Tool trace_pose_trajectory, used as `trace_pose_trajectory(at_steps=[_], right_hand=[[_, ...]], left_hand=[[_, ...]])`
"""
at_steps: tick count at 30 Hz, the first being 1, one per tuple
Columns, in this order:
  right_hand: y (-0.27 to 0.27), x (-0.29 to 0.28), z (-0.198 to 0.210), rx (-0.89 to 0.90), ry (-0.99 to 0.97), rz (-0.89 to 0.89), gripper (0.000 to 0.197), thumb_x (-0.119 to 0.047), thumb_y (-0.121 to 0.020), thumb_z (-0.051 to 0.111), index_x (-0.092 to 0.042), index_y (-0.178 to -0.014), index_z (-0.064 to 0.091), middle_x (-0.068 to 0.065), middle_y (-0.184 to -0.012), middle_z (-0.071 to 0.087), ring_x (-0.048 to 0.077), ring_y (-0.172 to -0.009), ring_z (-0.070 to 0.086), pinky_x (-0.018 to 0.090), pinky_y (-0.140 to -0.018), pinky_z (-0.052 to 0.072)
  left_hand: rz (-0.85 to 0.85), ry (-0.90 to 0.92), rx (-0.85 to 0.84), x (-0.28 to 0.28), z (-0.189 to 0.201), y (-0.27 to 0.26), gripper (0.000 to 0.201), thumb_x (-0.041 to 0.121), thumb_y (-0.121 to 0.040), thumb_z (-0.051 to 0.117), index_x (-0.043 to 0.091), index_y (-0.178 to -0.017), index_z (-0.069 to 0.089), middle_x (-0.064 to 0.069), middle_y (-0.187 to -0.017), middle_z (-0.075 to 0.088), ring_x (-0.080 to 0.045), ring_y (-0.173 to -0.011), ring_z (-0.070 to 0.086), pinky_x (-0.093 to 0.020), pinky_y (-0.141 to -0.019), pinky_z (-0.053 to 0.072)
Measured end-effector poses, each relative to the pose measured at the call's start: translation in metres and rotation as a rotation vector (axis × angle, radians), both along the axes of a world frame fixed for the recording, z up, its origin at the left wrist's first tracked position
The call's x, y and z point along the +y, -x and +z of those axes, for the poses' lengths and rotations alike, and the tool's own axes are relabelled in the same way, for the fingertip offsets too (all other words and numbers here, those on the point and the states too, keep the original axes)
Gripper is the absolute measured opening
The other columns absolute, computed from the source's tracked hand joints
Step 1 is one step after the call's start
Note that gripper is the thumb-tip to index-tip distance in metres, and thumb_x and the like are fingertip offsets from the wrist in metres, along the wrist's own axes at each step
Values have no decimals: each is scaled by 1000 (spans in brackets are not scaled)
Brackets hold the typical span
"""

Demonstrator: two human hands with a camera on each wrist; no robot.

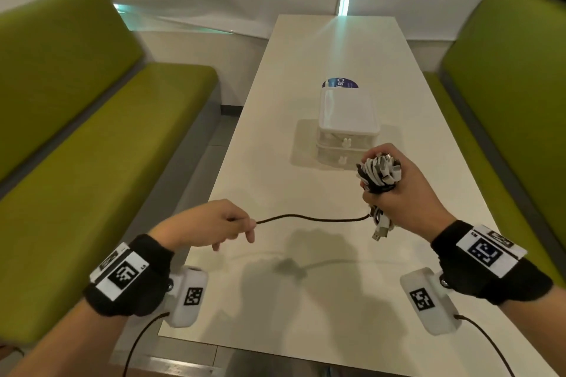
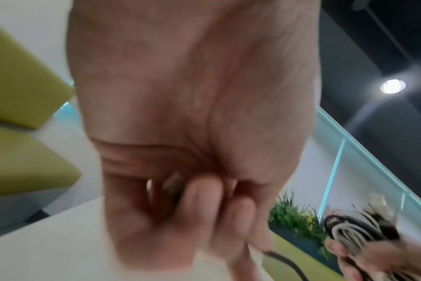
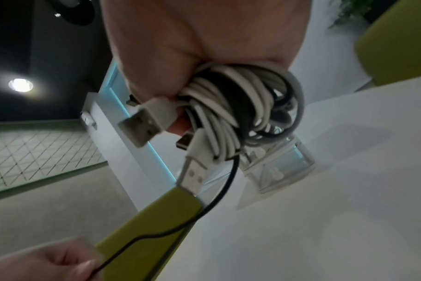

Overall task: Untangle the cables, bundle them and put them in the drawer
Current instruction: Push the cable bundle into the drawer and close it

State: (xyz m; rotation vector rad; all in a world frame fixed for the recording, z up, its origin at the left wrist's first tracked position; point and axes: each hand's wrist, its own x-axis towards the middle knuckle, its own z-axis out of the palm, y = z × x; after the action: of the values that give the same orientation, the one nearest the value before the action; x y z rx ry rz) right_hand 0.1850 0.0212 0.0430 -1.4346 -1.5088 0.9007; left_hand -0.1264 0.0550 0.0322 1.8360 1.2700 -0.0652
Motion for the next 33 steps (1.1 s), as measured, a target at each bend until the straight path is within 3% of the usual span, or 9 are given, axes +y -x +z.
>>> trace_pose_trajectory(at_steps=[4,8,11,13,16,21,26,30,33], right_hand=[[11,-5,2,22,41,101,46,-5,-61,65,-21,-103,56,2,-85,65,30,-83,65,55,-76,54],[37,-12,1,-7,44,234,50,0,-66,69,-25,-106,55,1,-86,64,30,-84,65,54,-75,55],[50,-15,-1,168,23,174,45,2,-61,67,-15,-101,55,10,-82,61,36,-82,64,53,-72,53],[50,-17,-2,308,55,102,45,3,-60,67,-10,-101,55,16,-83,64,34,-81,66,50,-72,55],[45,-19,-3,423,107,50,43,3,-63,66,-14,-101,57,21,-92,69,30,-81,67,46,-73,58],[40,-16,-2,497,103,-36,40,4,-61,65,-26,-86,64,26,-95,66,38,-87,67,52,-75,56],[30,-14,-4,516,108,-102,45,15,-70,64,-23,-93,62,17,-94,70,35,-89,70,56,-82,55],[28,-15,-7,497,110,-129,43,19,-76,61,-20,-96,60,21,-98,68,35,-86,71,52,-81,56],[31,-16,-9,525,93,-108,31,12,-81,63,-14,-97,61,14,-86,69,32,-79,68,48,-76,56]], left_hand=[[-110,-264,8,-9,18,-20,18,44,-91,61,35,-94,76,29,-62,59,1,-59,52,-12,-55,35],[-252,-436,-79,-4,27,-51,15,42,-86,68,32,-92,78,14,-68,55,-1,-69,52,-14,-61,35],[-149,-479,-246,-6,24,-70,14,34,-89,67,23,-86,75,15,-74,56,-1,-71,52,-20,-66,36],[-65,-487,-367,-13,14,-75,9,28,-89,68,22,-85,75,15,-95,58,-1,-85,57,-23,-75,44],[122,-308,-635,-21,-1,-76,14,21,-88,69,15,-98,77,12,-127,59,-4,-114,59,-22,-94,48],[239,32,-981,-35,-8,-87,27,5,-89,64,-1,-115,68,4,-130,64,-5,-132,47,-17,-100,44],[347,-57,-983,-32,-12,-97,26,6,-85,69,3,-110,72,-3,-128,64,-6,-129,49,-24,-92,50],[482,-146,-1044,-35,-9,-107,25,-1,-83,69,-1,-109,72,-3,-116,71,-11,-100,66,-12,-70,47],[519,-213,-1043,-38,-8,-125,35,-3,-83,70,5,-117,69,-3,-112,73,-7,-100,68,-17,-80,52]])
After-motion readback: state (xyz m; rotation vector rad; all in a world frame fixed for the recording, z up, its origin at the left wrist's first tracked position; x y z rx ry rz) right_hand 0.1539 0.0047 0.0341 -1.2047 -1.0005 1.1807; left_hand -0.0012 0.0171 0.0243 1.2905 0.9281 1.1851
